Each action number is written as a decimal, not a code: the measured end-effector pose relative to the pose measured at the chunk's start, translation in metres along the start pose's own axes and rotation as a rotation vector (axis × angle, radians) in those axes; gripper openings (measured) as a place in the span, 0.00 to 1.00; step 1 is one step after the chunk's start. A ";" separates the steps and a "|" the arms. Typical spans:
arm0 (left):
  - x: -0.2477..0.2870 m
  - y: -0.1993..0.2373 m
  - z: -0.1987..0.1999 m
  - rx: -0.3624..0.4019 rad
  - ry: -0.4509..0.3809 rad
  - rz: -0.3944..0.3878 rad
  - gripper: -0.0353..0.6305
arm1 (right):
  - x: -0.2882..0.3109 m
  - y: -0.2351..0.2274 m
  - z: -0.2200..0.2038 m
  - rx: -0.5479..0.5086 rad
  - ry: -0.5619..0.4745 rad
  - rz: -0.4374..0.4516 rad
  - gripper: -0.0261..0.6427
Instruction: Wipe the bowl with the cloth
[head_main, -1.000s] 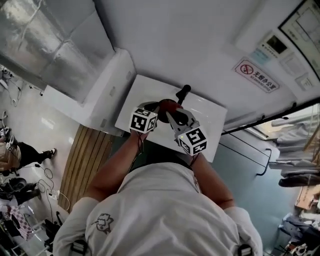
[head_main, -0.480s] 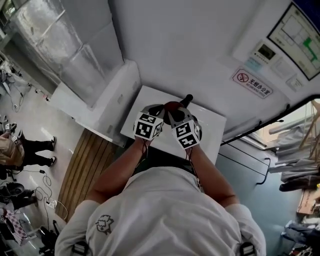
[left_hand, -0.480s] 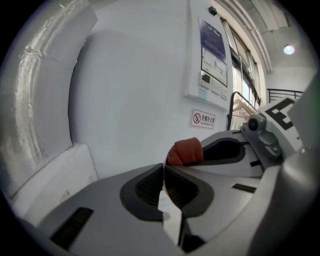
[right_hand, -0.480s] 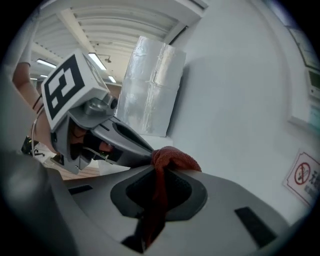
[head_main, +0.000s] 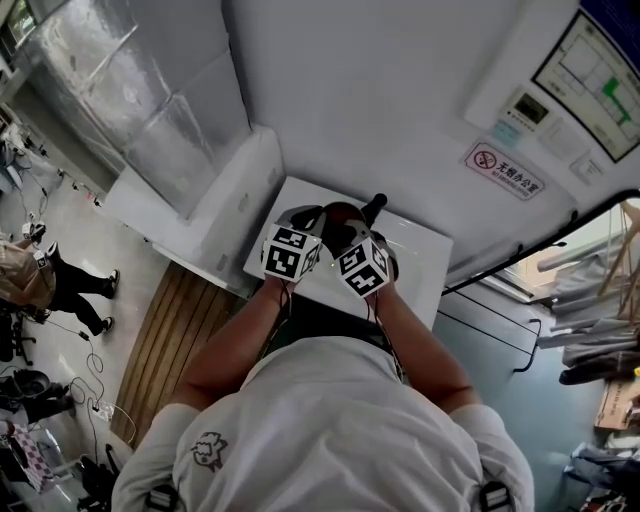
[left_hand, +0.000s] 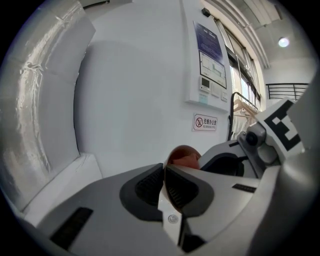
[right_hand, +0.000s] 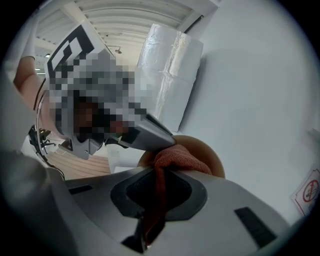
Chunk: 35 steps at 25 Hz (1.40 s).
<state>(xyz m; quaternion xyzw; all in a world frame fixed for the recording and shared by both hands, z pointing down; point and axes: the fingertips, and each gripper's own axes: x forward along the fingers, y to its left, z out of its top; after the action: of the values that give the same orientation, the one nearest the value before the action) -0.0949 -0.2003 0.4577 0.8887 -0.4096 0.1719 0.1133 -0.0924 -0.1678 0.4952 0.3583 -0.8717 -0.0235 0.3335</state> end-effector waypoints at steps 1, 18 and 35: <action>0.000 0.001 -0.001 -0.002 0.002 0.002 0.09 | 0.000 0.003 -0.002 -0.002 0.007 0.011 0.11; 0.013 -0.015 0.023 0.033 -0.025 -0.046 0.09 | -0.009 -0.042 0.002 -0.168 0.047 -0.107 0.11; 0.013 0.028 0.014 -0.016 0.003 0.000 0.09 | -0.021 -0.045 -0.013 -0.212 0.096 -0.091 0.11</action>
<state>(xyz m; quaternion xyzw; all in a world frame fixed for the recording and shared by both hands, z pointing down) -0.1054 -0.2322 0.4518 0.8875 -0.4108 0.1700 0.1213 -0.0464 -0.1858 0.4807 0.3610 -0.8301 -0.1137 0.4095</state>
